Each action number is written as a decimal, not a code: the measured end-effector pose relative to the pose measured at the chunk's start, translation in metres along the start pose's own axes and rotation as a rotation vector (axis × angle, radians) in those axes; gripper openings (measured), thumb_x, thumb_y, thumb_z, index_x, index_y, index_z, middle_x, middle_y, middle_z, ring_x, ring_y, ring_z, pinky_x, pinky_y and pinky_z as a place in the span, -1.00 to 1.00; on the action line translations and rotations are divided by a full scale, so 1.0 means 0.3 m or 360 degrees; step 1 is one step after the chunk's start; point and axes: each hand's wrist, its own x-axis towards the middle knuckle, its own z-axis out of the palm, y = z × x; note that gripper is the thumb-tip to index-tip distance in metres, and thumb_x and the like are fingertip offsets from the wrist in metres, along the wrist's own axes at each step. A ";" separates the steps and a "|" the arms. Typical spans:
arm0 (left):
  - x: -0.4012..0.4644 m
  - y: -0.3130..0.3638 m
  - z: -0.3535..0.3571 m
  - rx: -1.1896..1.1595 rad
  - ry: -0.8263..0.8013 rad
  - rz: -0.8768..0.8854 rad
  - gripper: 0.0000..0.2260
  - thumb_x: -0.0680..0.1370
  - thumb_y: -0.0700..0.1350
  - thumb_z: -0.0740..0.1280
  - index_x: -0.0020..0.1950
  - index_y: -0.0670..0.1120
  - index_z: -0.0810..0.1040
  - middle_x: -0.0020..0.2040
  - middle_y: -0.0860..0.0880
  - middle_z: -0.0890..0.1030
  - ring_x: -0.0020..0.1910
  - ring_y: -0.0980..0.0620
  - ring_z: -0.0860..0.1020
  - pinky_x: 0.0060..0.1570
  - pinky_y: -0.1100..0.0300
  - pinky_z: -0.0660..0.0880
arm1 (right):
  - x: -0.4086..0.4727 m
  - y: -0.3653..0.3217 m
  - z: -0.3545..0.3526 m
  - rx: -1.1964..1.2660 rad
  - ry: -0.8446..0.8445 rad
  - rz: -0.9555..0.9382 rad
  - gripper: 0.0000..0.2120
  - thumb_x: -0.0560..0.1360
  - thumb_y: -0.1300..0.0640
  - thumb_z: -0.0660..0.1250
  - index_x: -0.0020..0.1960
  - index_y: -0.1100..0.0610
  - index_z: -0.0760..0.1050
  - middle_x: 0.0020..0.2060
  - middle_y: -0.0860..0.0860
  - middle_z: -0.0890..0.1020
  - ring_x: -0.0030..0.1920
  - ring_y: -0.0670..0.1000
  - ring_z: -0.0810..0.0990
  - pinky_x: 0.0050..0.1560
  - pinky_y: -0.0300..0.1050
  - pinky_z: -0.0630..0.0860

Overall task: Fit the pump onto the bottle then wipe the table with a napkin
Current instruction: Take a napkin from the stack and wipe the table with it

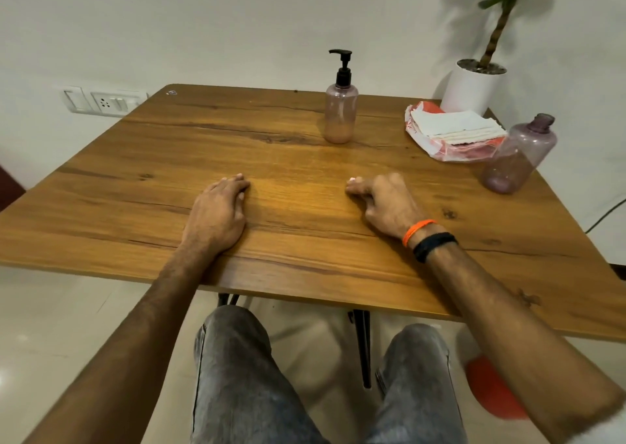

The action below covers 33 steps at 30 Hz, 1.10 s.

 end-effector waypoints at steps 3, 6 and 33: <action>0.002 -0.004 0.001 0.0008 0.0007 0.0010 -0.65 0.64 -0.13 0.14 0.42 -0.10 0.42 0.48 -0.07 0.39 0.47 -0.09 0.30 0.48 -0.06 0.18 | -0.130 -0.083 0.021 0.0125 -0.0096 -0.0252 -0.53 0.45 0.45 0.23 0.26 0.11 0.58 0.31 -0.01 0.56 0.36 -0.10 0.46 0.43 -0.39 0.15; 0.004 -0.010 0.006 0.0023 0.0008 0.0013 -0.65 0.64 -0.12 0.14 0.42 -0.09 0.42 0.48 -0.06 0.39 0.47 -0.09 0.30 0.47 -0.07 0.19 | -0.260 -0.175 0.050 0.0244 -0.0275 -0.0584 -0.59 0.43 0.46 0.28 0.20 0.17 0.61 0.22 0.04 0.62 0.31 -0.08 0.52 0.42 -0.23 0.33; 0.002 -0.016 0.018 0.0051 0.0026 0.0004 -0.66 0.63 -0.09 0.15 0.39 -0.07 0.44 0.45 -0.05 0.42 0.44 -0.09 0.34 0.45 -0.05 0.22 | -0.242 -0.239 0.073 0.0840 0.0021 -0.0227 -0.69 0.49 0.37 0.33 0.11 0.07 0.66 0.10 -0.10 0.68 0.18 -0.25 0.58 0.30 -0.31 0.44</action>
